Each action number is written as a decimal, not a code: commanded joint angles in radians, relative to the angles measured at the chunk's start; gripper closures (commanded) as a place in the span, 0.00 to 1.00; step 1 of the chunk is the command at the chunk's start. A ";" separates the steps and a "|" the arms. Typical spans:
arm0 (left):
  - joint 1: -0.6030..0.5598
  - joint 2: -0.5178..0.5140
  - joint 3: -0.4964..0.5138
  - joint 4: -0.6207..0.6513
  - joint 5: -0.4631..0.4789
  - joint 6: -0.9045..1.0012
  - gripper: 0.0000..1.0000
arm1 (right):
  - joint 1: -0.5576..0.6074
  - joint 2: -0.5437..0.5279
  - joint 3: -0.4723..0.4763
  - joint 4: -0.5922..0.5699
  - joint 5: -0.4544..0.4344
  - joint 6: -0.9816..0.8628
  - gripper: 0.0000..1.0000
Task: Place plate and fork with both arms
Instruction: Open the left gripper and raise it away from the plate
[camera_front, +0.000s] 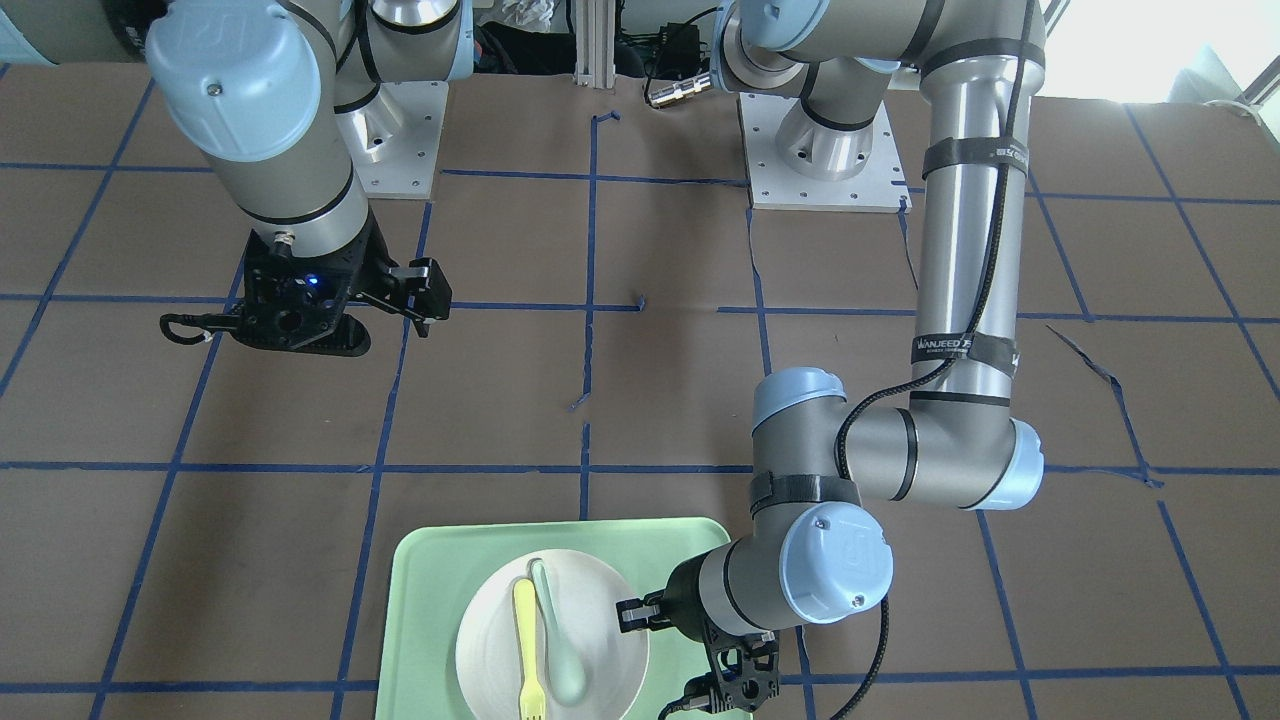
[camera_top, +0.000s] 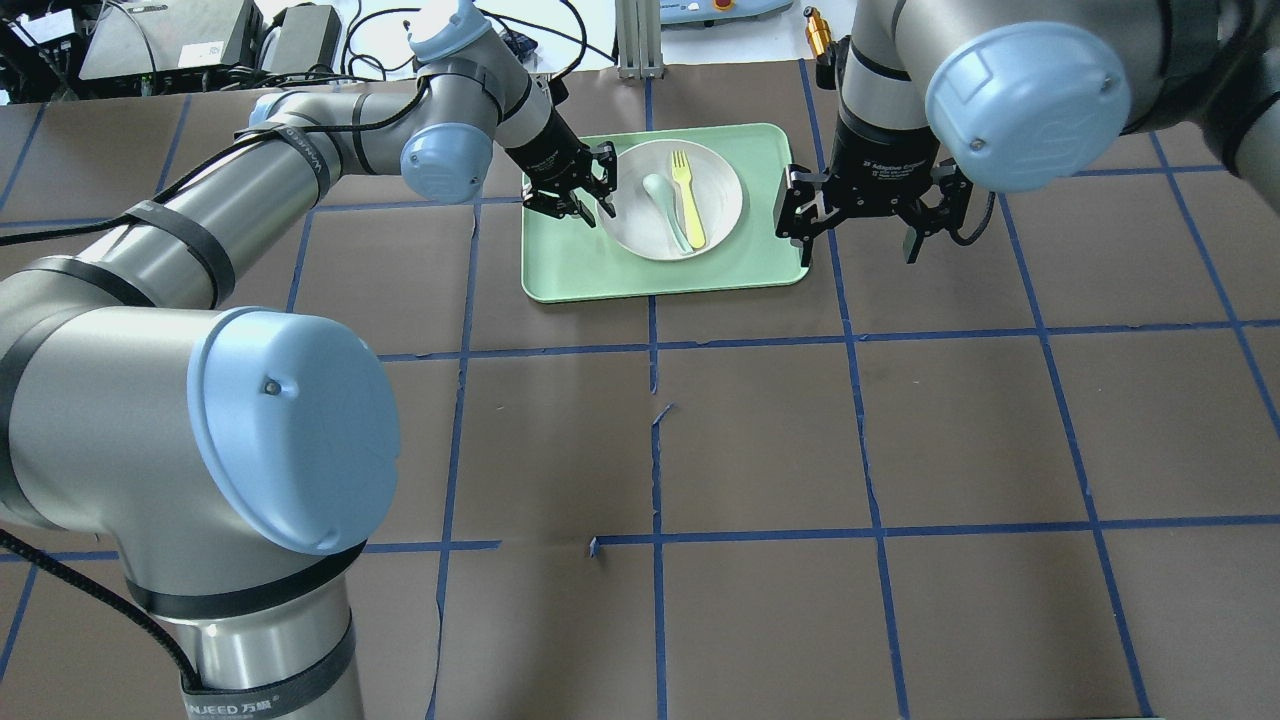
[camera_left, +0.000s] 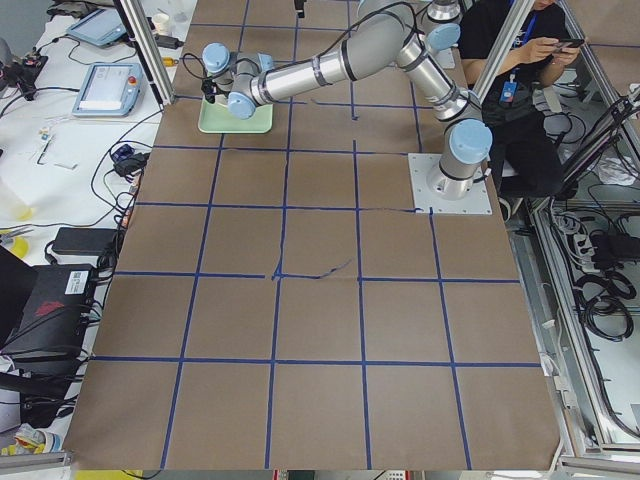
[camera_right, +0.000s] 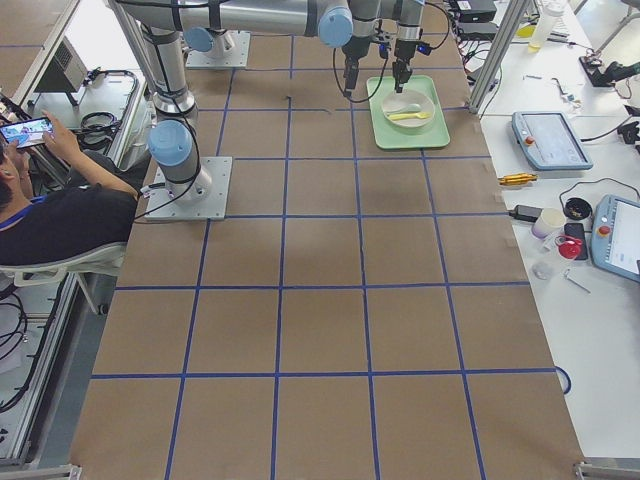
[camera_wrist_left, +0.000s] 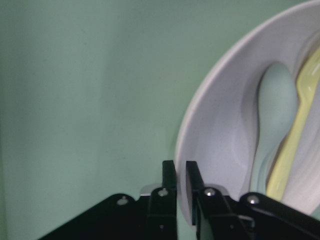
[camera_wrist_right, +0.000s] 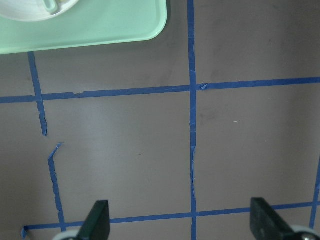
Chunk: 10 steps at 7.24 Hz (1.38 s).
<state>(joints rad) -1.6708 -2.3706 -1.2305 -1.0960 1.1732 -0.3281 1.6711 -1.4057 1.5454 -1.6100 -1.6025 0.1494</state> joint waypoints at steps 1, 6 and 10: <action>0.003 0.077 -0.032 -0.008 0.022 -0.003 0.00 | -0.028 0.031 -0.007 -0.131 0.013 -0.008 0.00; 0.063 0.371 -0.049 -0.517 0.381 0.224 0.00 | 0.015 0.295 -0.182 -0.408 0.073 -0.017 0.01; 0.123 0.458 -0.122 -0.553 0.375 0.224 0.00 | 0.093 0.503 -0.283 -0.513 0.059 0.034 0.52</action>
<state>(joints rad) -1.5589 -1.9284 -1.3343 -1.6494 1.5491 -0.1049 1.7494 -0.9598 1.2827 -2.0772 -1.5391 0.1612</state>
